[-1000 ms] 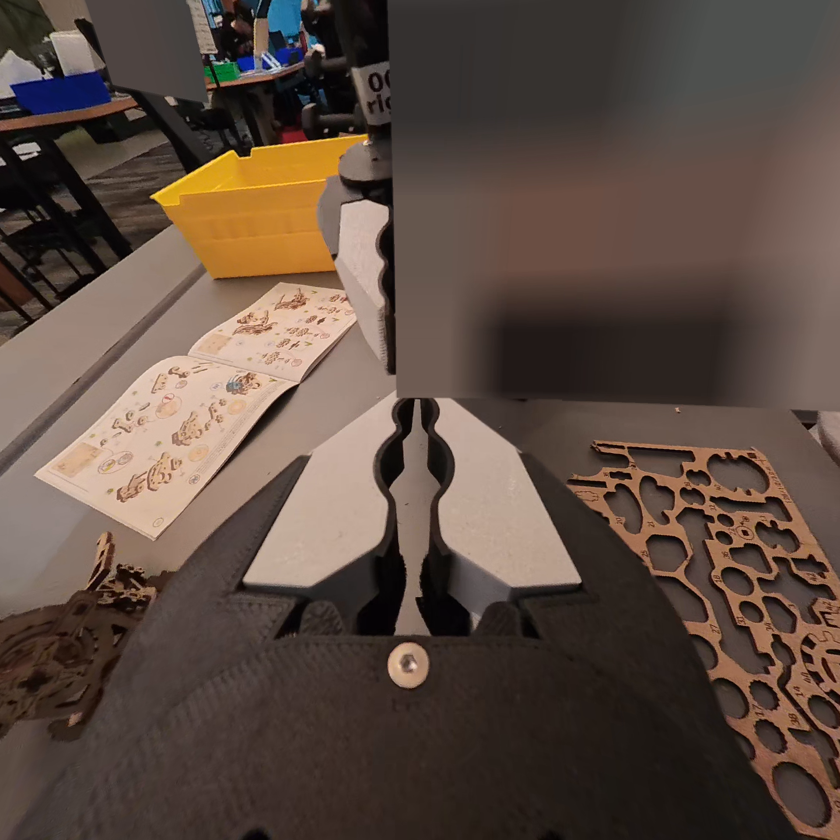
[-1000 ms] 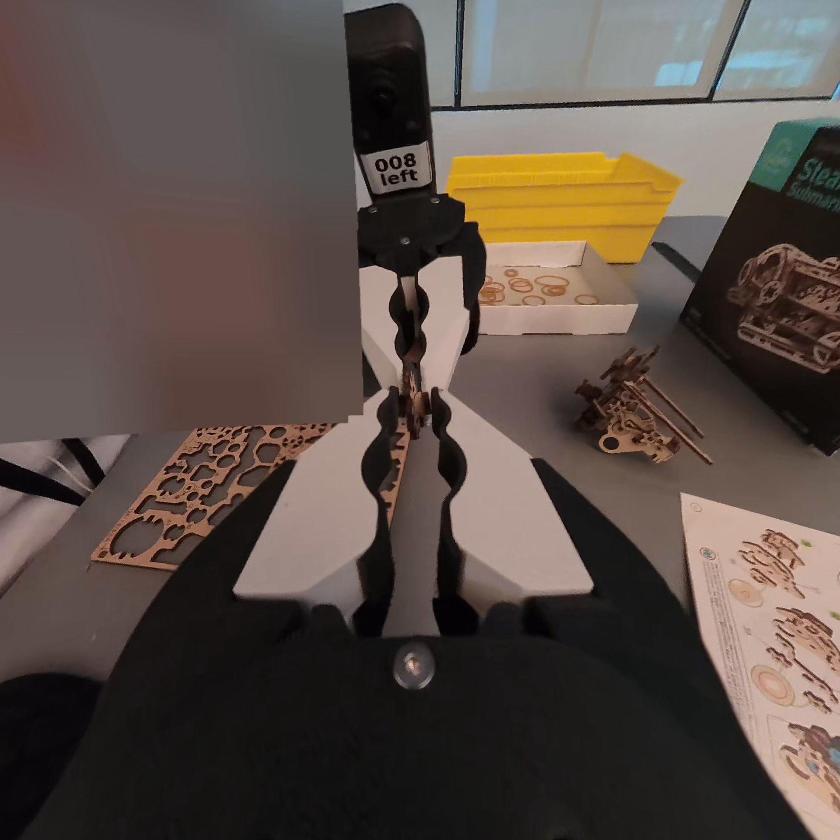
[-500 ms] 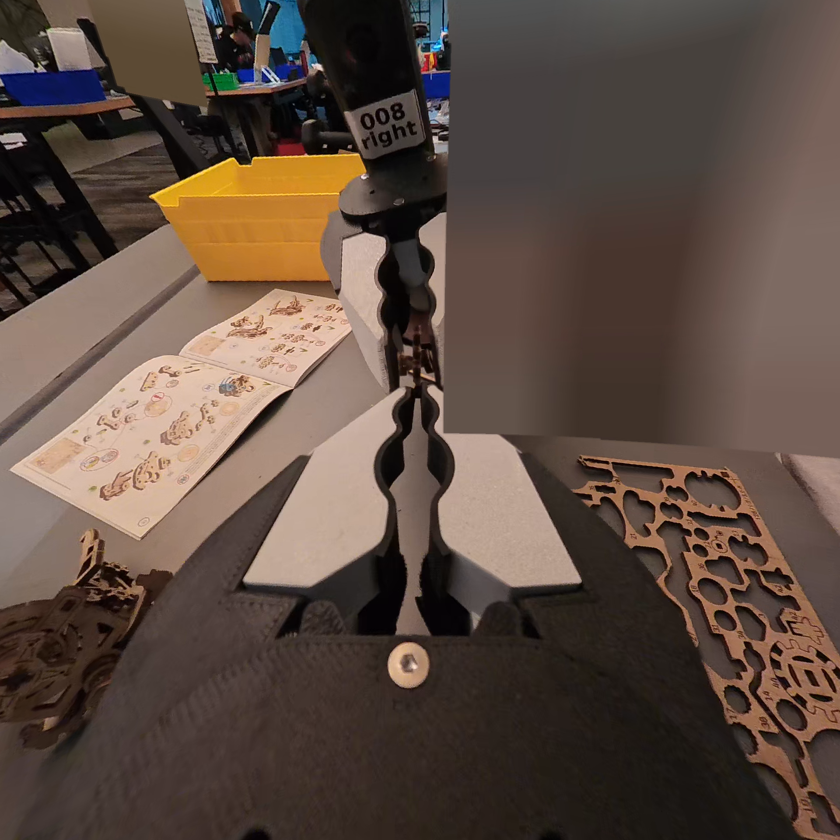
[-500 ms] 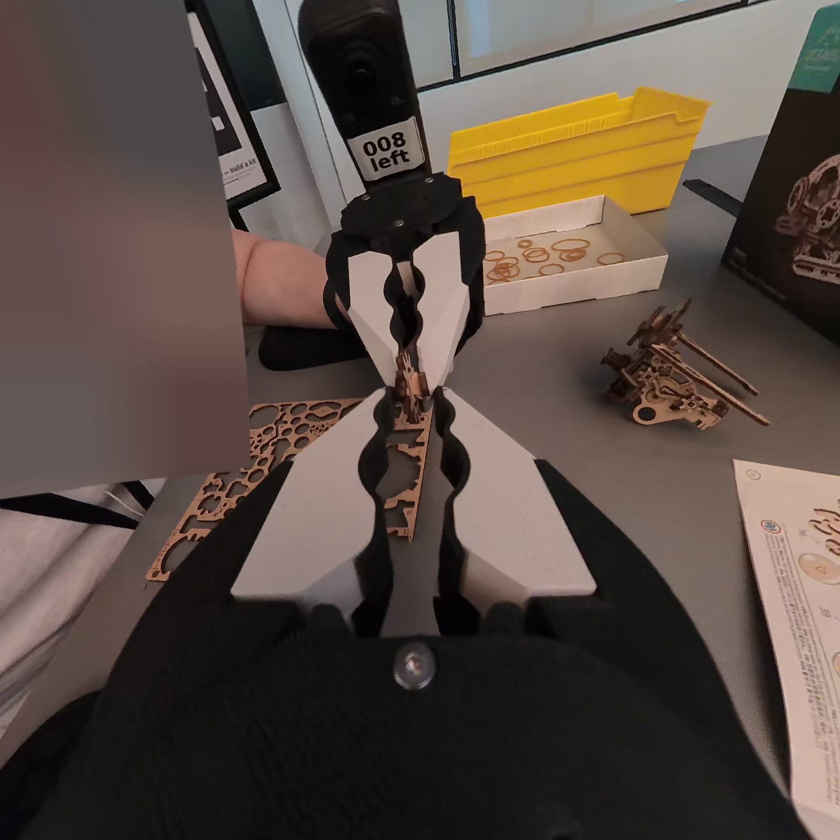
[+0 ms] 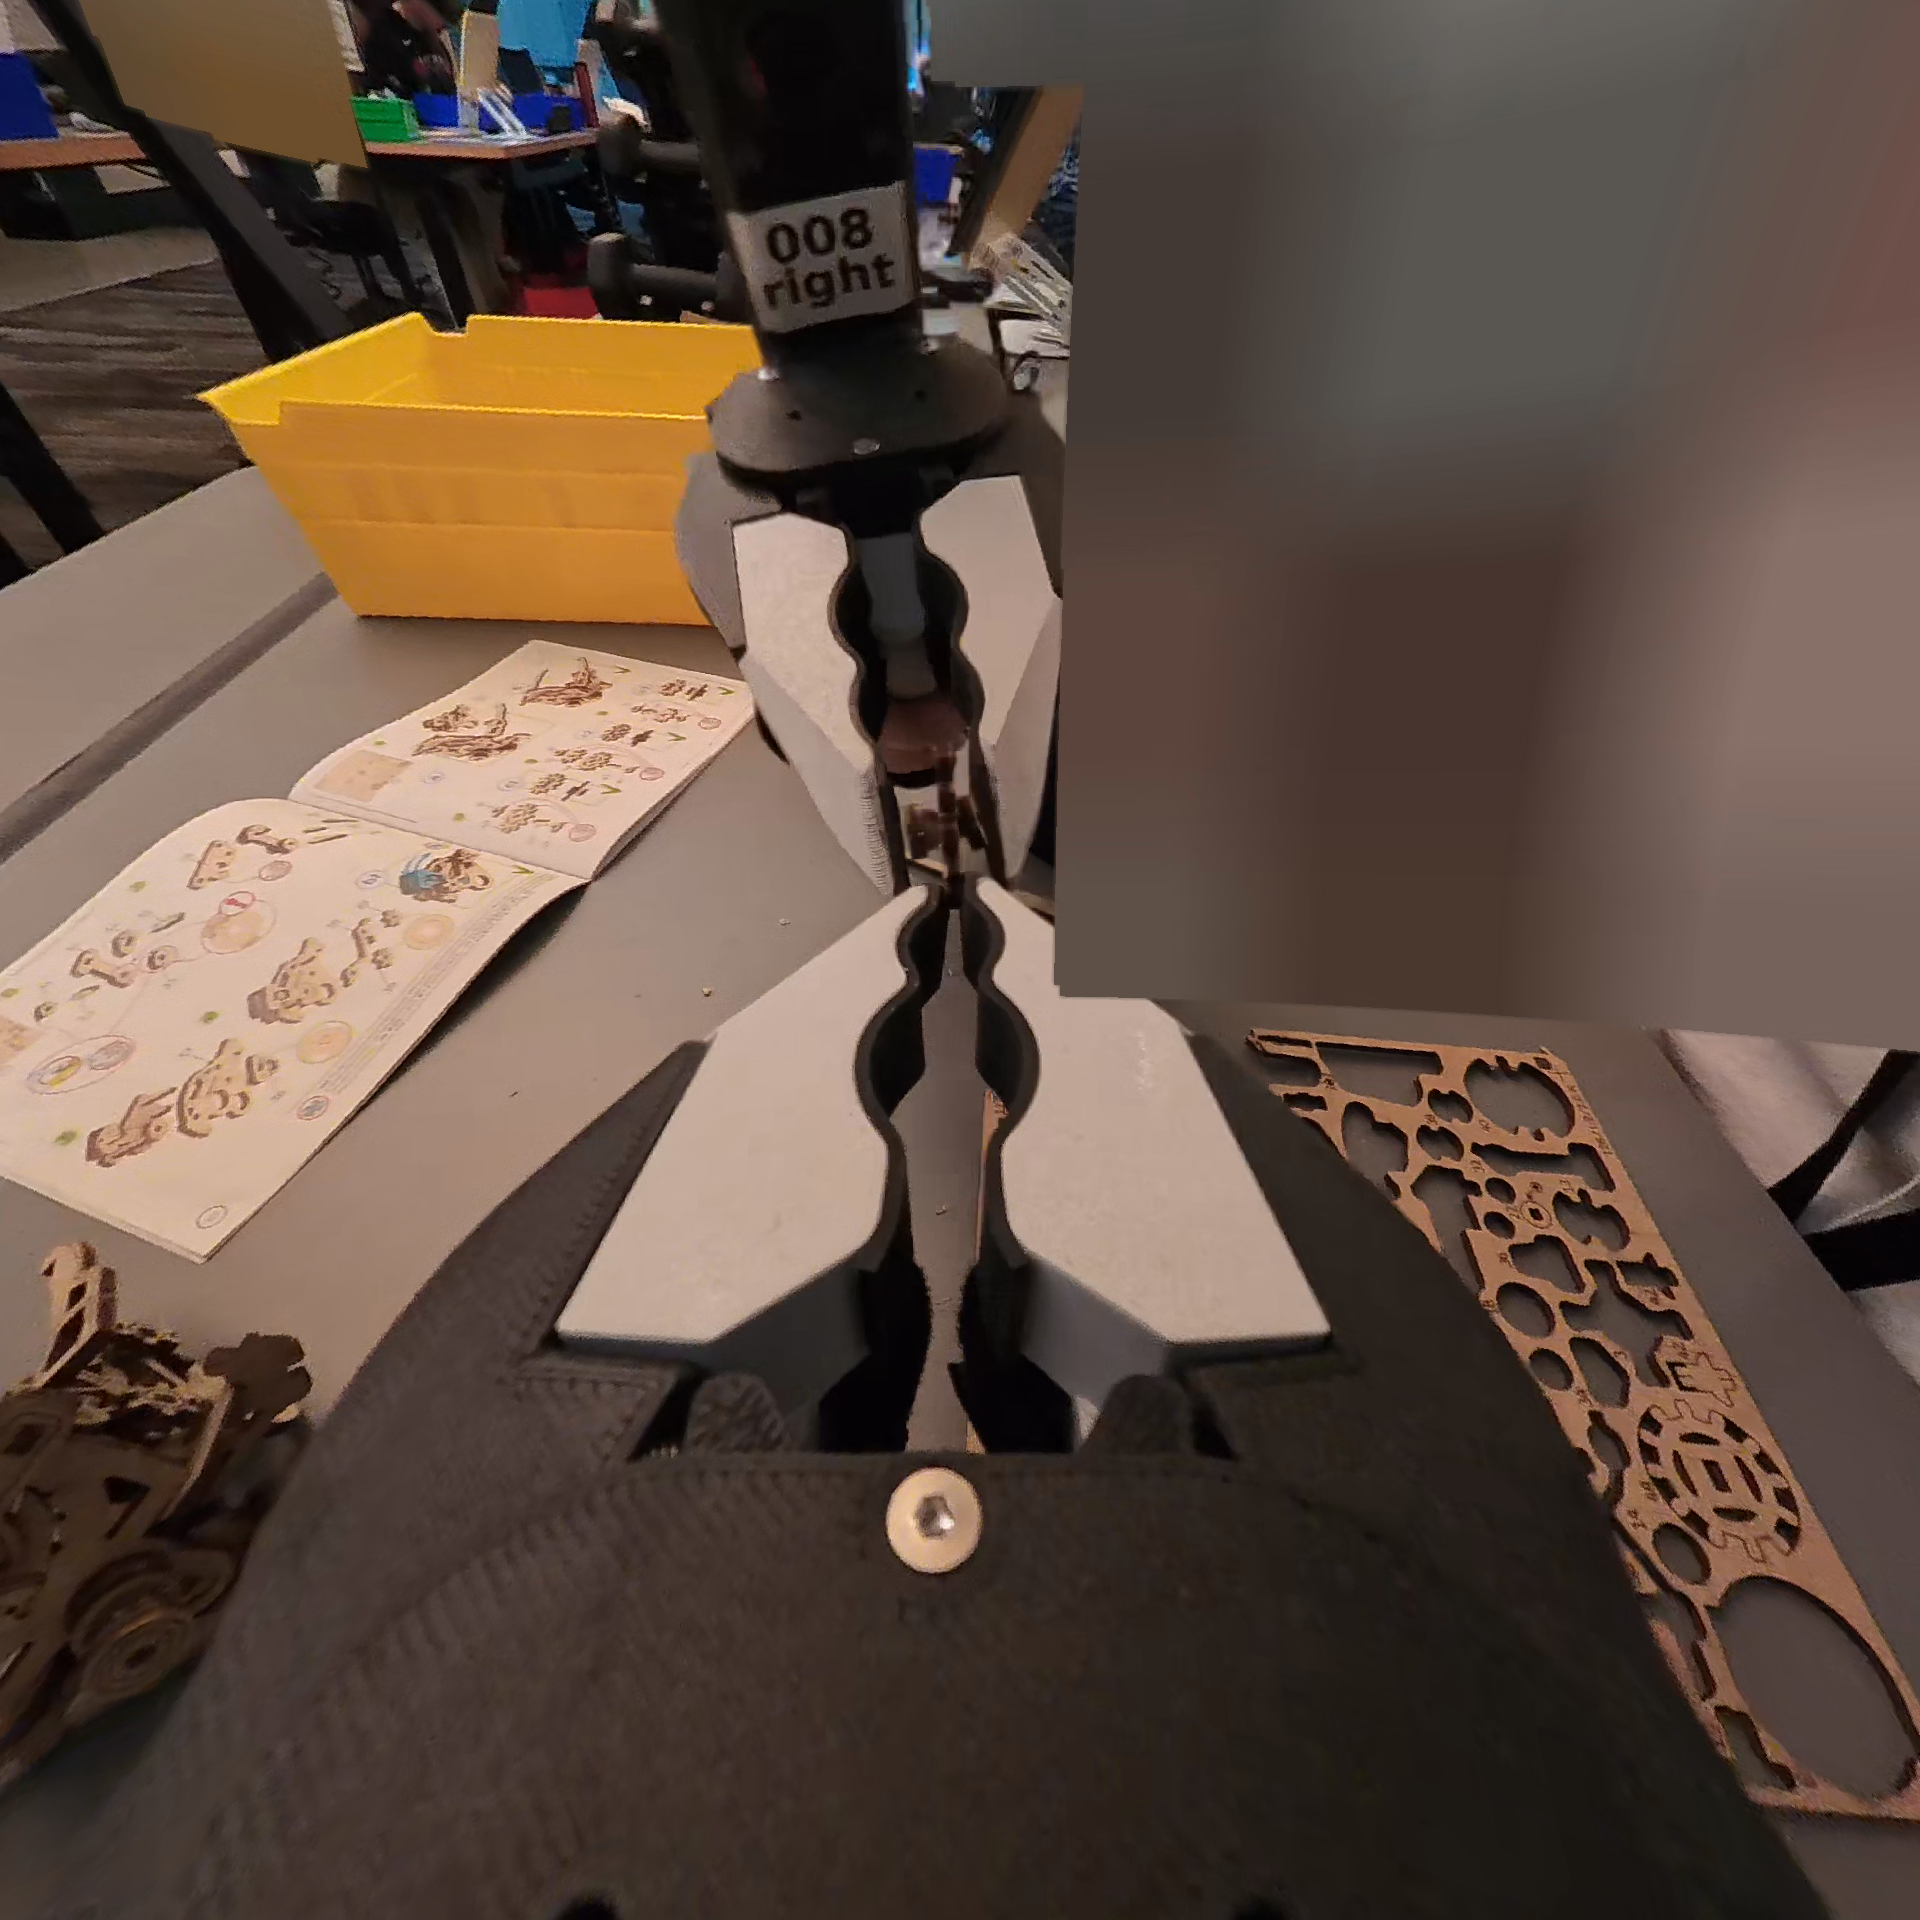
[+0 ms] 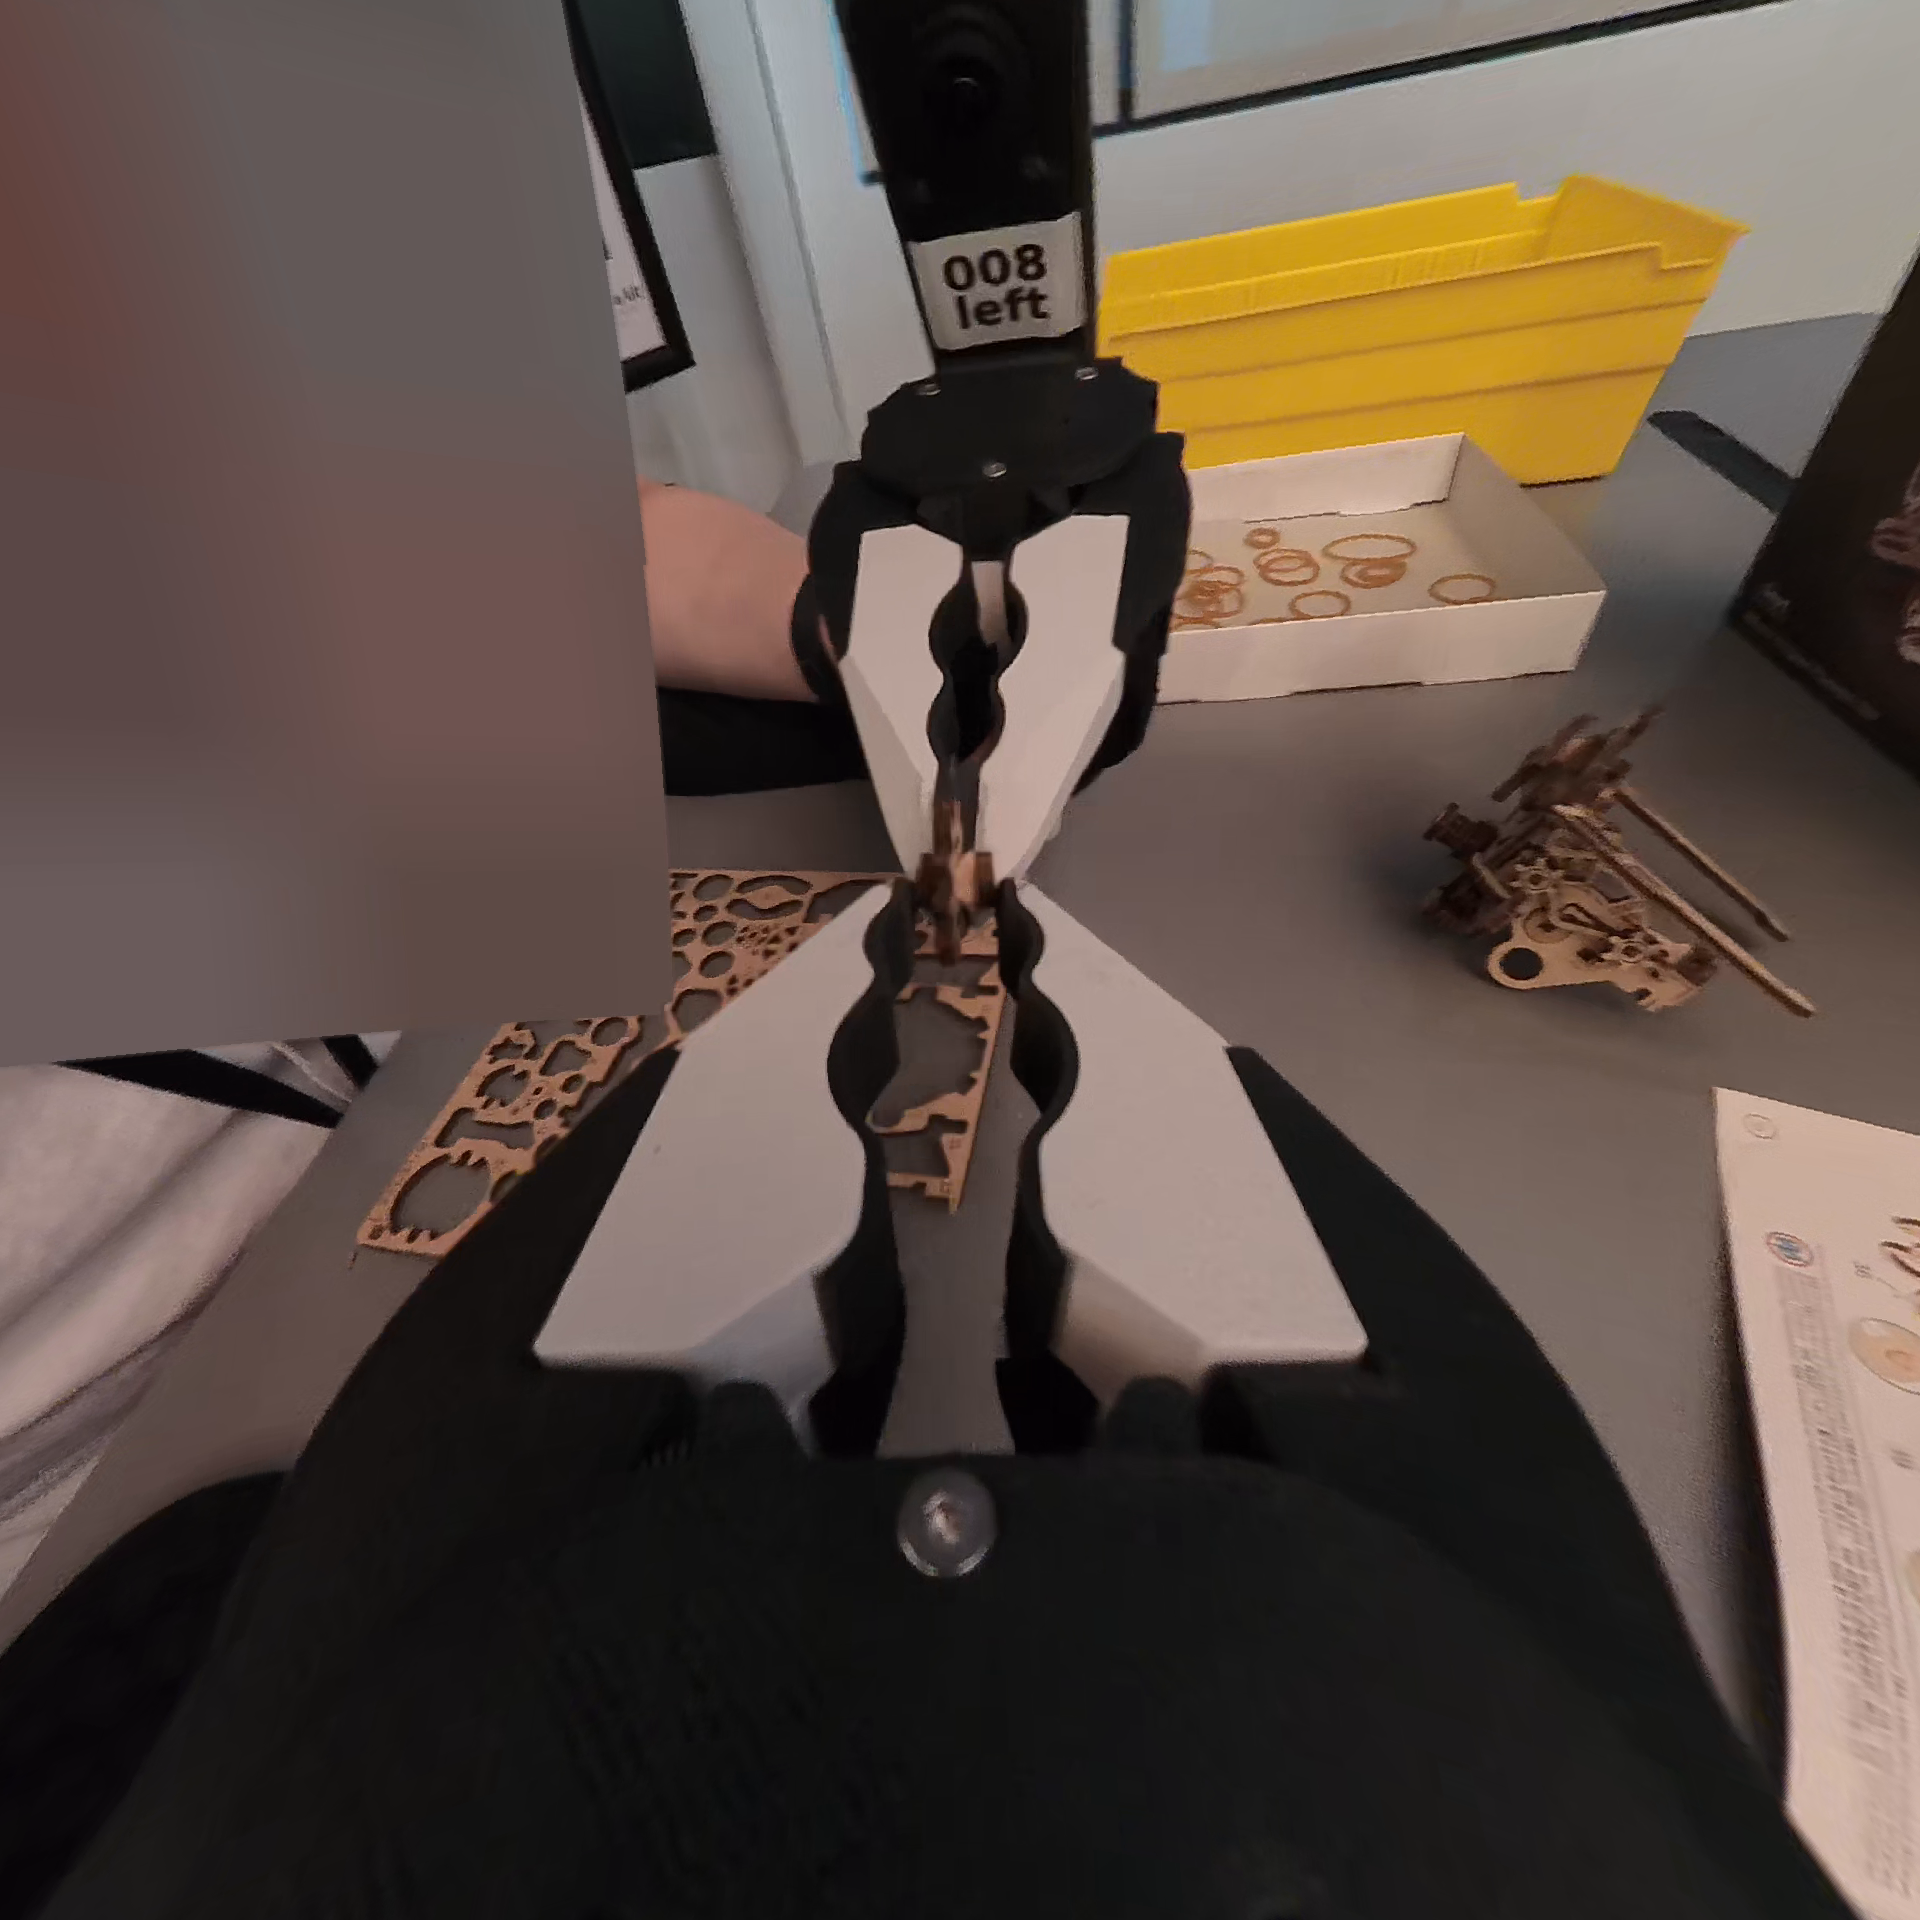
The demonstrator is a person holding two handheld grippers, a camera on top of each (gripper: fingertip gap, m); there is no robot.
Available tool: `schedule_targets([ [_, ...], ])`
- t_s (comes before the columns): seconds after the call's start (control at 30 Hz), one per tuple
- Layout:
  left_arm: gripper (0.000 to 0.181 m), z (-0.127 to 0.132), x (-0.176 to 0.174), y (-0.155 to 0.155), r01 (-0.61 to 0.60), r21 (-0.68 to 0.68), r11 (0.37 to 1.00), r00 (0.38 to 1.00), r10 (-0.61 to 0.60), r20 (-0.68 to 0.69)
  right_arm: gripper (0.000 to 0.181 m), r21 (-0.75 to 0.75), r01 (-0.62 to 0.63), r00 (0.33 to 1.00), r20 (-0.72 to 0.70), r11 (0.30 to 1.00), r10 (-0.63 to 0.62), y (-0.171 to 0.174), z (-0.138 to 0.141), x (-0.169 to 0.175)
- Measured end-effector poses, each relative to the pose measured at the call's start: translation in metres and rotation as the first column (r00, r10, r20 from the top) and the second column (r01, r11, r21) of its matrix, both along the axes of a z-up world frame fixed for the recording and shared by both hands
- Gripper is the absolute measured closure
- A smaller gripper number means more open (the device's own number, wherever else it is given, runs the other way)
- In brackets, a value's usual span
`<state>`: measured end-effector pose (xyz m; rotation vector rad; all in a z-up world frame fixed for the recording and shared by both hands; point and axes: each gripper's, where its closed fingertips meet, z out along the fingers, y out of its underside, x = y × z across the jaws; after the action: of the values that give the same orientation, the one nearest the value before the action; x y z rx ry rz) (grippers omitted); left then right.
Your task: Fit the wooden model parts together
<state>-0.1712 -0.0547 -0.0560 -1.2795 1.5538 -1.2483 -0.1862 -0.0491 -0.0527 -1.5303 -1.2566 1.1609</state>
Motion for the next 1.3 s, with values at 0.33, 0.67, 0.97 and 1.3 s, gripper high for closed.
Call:
schedule_targets([
  [0.33, 0.181, -0.004, -0.001, 0.011, -0.051, -0.003, 0.999, 0.998, 0.051, -0.025, 0.166, -0.091, 0.021, 0.999, -0.031, 0.996, -0.024, 0.008, 0.004, 0.007],
  [0.67, 0.156, -0.004, 0.002, 0.012, -0.046, -0.123, 0.991, 0.999, 0.044, -0.016, 0.181, -0.049, 0.07, 0.997, -0.014, 0.996, -0.071, 0.014, 0.002, 0.01],
  [0.97, 0.169, 0.001, 0.003, 0.011, -0.078, -0.026, 0.997, 0.996, 0.079, 0.035, 0.18, 0.164, 0.075, 0.996, 0.041, 0.984, -0.083, 0.011, 0.0, 0.005],
  [1.3, 0.169, 0.011, 0.002, 0.009, -0.076, 0.022, 0.997, 0.996, 0.075, 0.051, 0.165, 0.07, 0.068, 0.997, -0.047, 0.995, -0.065, 0.01, 0.014, 0.006],
])
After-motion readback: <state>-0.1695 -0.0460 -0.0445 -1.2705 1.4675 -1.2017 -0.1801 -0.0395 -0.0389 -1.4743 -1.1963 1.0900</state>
